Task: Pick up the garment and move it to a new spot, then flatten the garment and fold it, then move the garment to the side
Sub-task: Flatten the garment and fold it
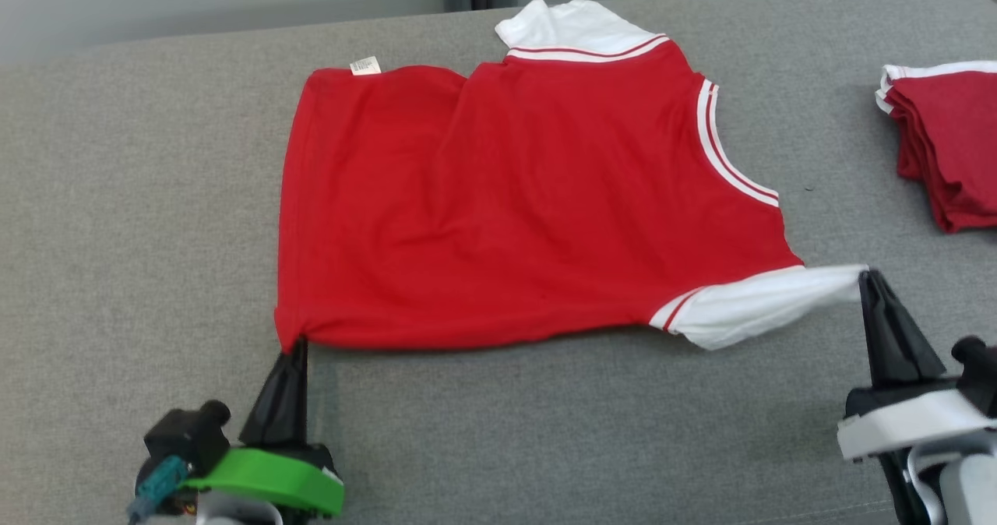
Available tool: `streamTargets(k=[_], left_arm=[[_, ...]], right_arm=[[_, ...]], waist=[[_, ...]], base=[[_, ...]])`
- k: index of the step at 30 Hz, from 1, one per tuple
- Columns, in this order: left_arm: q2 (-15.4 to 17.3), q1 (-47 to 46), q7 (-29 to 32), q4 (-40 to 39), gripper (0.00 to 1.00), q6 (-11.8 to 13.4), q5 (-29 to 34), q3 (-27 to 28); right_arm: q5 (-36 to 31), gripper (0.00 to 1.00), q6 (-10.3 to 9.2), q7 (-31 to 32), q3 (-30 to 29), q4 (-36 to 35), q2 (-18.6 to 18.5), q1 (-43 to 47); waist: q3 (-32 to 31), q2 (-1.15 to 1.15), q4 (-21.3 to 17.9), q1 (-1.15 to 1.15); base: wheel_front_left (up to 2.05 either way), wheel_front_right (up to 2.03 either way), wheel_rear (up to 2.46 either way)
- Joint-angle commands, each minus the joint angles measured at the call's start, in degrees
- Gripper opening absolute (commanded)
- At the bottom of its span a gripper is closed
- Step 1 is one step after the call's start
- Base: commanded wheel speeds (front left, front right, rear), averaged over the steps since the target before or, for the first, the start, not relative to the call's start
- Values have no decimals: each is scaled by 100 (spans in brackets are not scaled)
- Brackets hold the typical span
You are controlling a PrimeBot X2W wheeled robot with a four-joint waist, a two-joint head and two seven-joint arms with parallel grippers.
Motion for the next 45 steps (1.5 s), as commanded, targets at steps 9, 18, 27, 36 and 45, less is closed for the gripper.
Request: streamTargets(k=[9,18,27,36,45], left_arm=[[371,-1575,-18,324,0,13,-140,-228],[597,-2545,-18,802,0,12,-235,-471],[476,-2850,-18,879,100,12,-178,-310],[151,-2188,-17,694,100,12,48,-44],[106,-2034,-3,1217,100,12,-42,-113]], right_arm=[[-338,0,-12,-22,290,668,-360,-2058],[-809,0,-12,-21,536,1556,-582,-3569],[-1094,100,-12,-21,280,2113,-422,-4109],[-1128,100,-12,-17,-80,1355,-186,-3121],[-1252,100,-12,-17,-396,1485,38,-2286]], waist=[[869,0,149,0],[1353,0,245,0],[1521,0,293,0],[1408,0,312,0],[1468,0,289,0]], base=[[0,0,0],[0,0,0],[0,0,0],[0,0,0],[0,0,0]])
